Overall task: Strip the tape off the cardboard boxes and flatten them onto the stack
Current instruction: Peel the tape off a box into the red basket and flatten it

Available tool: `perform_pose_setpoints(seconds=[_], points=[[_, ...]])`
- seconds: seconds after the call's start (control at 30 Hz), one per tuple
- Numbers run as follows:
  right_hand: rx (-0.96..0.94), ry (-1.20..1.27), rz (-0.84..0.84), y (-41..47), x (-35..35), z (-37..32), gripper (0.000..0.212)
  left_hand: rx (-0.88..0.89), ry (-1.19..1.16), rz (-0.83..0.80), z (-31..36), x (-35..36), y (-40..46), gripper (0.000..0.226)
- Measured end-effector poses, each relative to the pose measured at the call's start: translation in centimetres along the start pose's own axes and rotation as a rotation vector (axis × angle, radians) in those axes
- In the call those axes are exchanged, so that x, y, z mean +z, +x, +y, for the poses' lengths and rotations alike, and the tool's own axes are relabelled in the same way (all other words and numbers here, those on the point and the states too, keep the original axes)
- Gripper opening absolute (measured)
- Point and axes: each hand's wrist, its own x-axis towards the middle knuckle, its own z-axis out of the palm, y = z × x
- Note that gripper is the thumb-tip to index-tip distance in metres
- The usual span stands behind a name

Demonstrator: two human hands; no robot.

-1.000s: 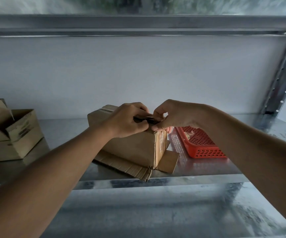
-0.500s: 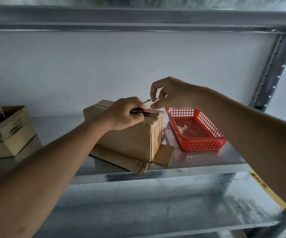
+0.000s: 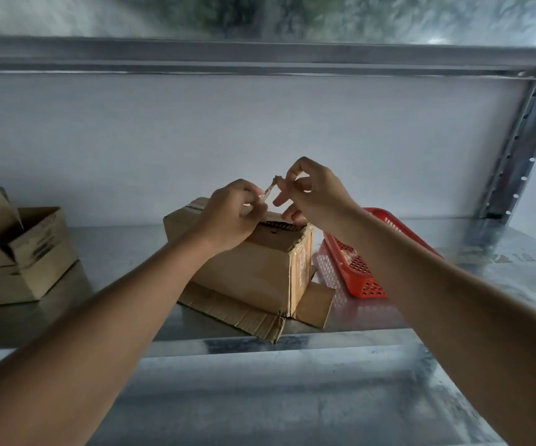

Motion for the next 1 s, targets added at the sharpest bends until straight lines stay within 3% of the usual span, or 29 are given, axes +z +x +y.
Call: perform_pose_setpoints(seconds=[0.2, 0.6, 0.73, 0.87, 1.0], points=[[-0.061, -0.372, -0.087, 0.4, -0.1, 1.2, 0.036, -0.093, 0.114, -0.151, 0.1, -0.2, 0.0, 0.038], [0.006, -0.397, -0.263, 0.2, 0.3, 2.9, 0.049, -0.332, 0.235, -0.178, -2.0, -1.8, 0.7, 0.041], [0.035, -0.392, -0.361, 1.2, -0.1, 2.7, 0.043, -0.364, 0.186, -0.172, -3.4, -2.6, 0.3, 0.035], [0.046, -0.587, -0.438, 1.5, 0.5, 0.5, 0.034, -0.321, 0.247, -0.148, -3.1, -2.5, 0.2, 0.041], [0.028, -0.609, -0.548, 0.2, 3.5, -1.8, 0.061, -0.287, 0.303, -0.146, -2.9, -2.6, 0.4, 0.048]])
